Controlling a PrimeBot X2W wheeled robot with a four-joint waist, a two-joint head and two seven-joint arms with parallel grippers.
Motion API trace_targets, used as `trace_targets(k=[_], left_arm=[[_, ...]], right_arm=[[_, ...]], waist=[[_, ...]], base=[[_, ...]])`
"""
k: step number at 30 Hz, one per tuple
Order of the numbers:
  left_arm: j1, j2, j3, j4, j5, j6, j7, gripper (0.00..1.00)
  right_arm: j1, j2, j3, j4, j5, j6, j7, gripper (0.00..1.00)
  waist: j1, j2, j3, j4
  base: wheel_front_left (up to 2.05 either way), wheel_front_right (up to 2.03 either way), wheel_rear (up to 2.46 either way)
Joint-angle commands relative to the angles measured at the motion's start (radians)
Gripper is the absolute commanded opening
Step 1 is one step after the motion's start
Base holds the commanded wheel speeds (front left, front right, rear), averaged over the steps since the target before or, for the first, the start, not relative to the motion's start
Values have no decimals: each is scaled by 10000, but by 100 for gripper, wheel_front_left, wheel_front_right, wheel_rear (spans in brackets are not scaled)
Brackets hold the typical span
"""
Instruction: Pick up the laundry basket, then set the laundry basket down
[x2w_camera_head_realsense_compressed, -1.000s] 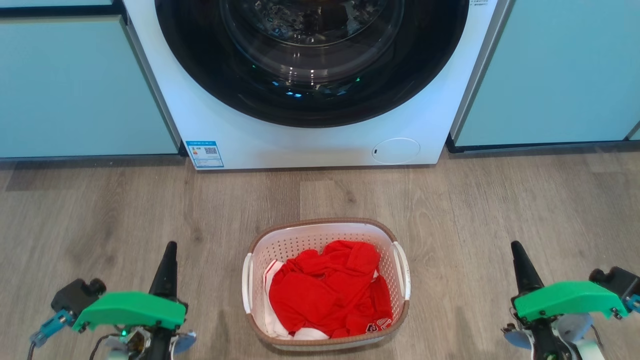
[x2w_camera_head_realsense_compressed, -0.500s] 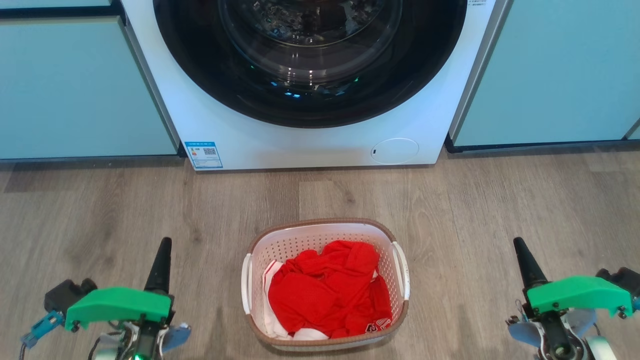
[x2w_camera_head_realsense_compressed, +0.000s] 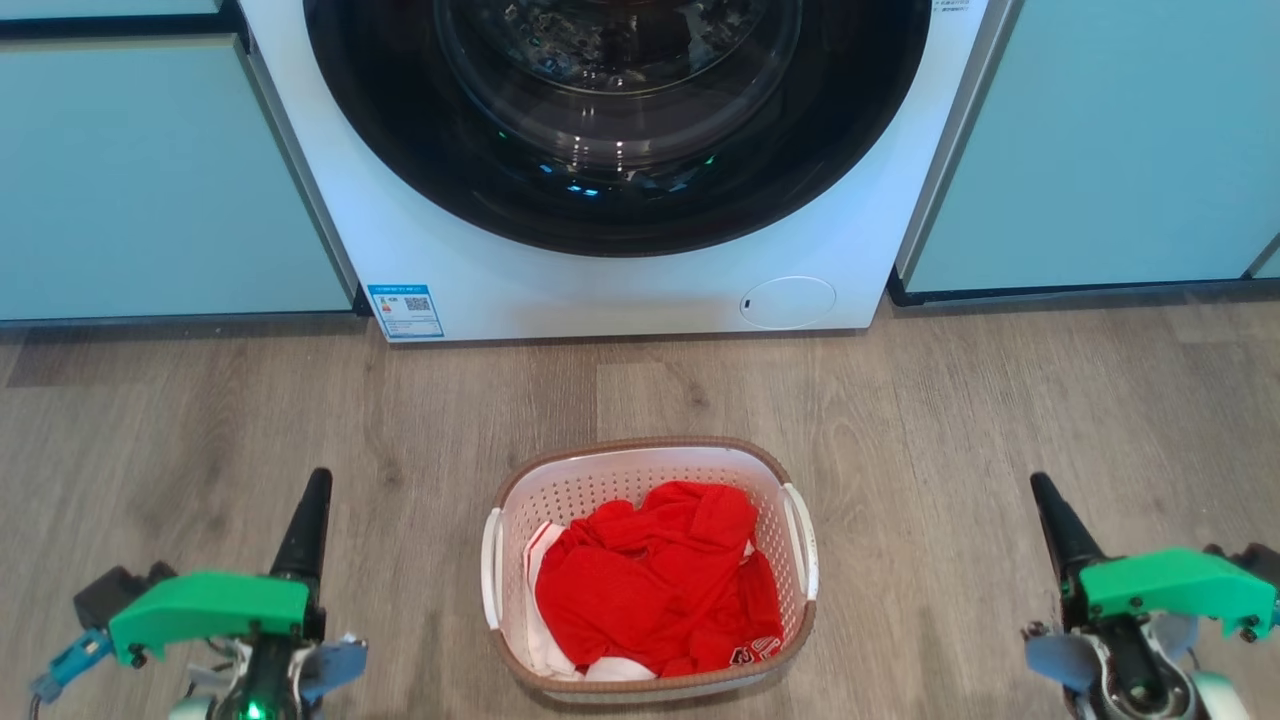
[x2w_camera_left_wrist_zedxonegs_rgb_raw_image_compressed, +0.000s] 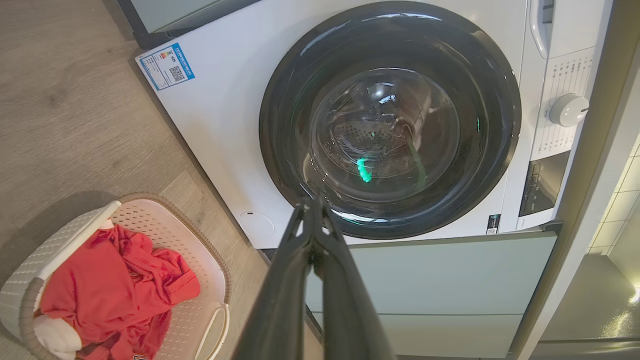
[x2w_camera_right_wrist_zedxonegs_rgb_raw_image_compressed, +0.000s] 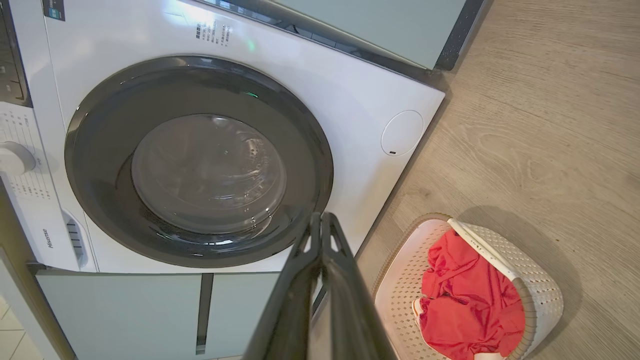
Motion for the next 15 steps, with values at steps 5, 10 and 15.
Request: trace_targets(k=[5, 10, 15], left_arm=[[-705, 156, 514, -199, -759, -155, 223, 0], [-767, 152, 645, -154, -1298, -208, 374, 0], [-830, 147, 777, -110, -1836, -260, 527, 0]], right_arm=[[-629, -158, -20, -281, 789, 61, 227, 0], [-673, -155, -110, -253, 1336, 64, 378, 0], [-718, -152, -200, -226, 1882, 67, 530, 0]], waist=[[0, 0, -5, -15], [0, 0, -9, -27], [0, 0, -13, -40]], base=[[0, 0, 0], [0, 0, 0], [0, 0, 0]])
